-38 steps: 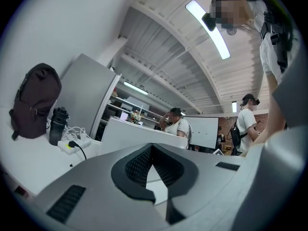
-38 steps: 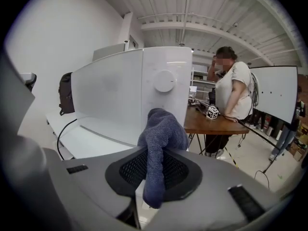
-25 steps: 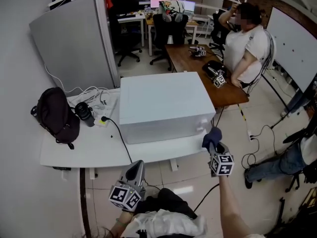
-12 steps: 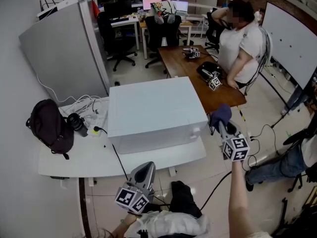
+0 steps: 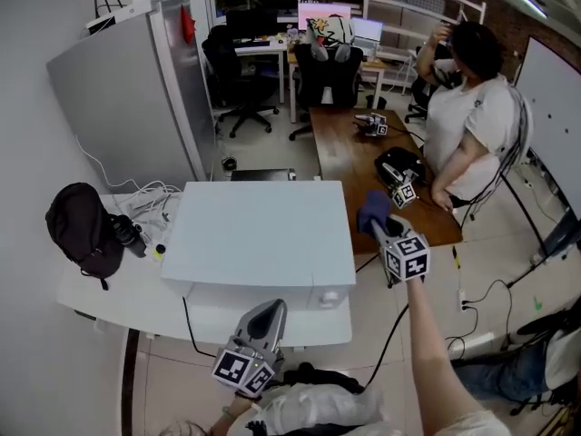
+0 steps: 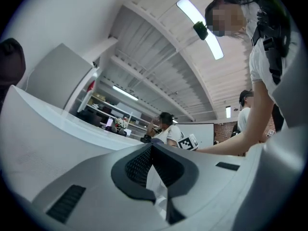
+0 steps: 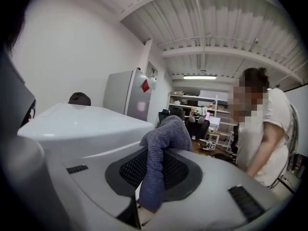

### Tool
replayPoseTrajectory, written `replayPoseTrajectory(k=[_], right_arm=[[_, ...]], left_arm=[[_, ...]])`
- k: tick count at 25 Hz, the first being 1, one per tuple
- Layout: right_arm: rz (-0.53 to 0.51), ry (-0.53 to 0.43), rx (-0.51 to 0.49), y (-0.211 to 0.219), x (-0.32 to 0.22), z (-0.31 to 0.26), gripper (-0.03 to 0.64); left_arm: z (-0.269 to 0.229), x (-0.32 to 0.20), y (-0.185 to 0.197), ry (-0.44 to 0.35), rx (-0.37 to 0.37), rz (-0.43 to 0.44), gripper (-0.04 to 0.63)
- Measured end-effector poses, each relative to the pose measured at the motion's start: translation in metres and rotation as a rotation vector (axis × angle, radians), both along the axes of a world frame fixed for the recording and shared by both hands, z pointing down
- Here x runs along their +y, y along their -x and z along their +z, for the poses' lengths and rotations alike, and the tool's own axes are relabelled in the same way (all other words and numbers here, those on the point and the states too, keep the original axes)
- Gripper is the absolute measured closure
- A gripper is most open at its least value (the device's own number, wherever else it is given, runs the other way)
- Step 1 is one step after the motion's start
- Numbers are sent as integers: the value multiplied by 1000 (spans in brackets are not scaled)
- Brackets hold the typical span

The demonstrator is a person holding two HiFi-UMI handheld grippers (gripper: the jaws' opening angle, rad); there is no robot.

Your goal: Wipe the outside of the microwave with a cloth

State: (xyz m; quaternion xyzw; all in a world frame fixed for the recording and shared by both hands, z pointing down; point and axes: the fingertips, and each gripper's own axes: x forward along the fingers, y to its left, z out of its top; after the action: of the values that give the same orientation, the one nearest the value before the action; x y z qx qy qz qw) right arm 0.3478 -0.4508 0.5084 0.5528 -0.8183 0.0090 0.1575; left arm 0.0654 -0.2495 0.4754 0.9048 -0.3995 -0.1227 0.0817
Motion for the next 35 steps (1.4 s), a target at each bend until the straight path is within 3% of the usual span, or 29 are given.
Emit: replayPoseTrajectory(k=[4,8,12,18,26,31,35], right_arm=[[-106,56,15,20,-48,27,549],[-183,57,18,39,-60,31,549],[-259,18,12,49,-22,24,549],[-325,-6,-24,63,82,17,549],[-282,45,-67,89,186,35,549],[-148,0,-86,58,164,33,549],[-82,-34,-57,15,102,18,549]], left_arm=[[5,-9,0,13,-27,-86,609],[6,-12,5,33,-37,-141,609],[10,-14,5,49,-33,-141,609],[10,-23,-3,63,-22,-101,609],[16,-22,-14,88,-19,-36,609],[15,-21,-9,88,-18,-38,609],[14,-19,4,96,-18,-72,609]])
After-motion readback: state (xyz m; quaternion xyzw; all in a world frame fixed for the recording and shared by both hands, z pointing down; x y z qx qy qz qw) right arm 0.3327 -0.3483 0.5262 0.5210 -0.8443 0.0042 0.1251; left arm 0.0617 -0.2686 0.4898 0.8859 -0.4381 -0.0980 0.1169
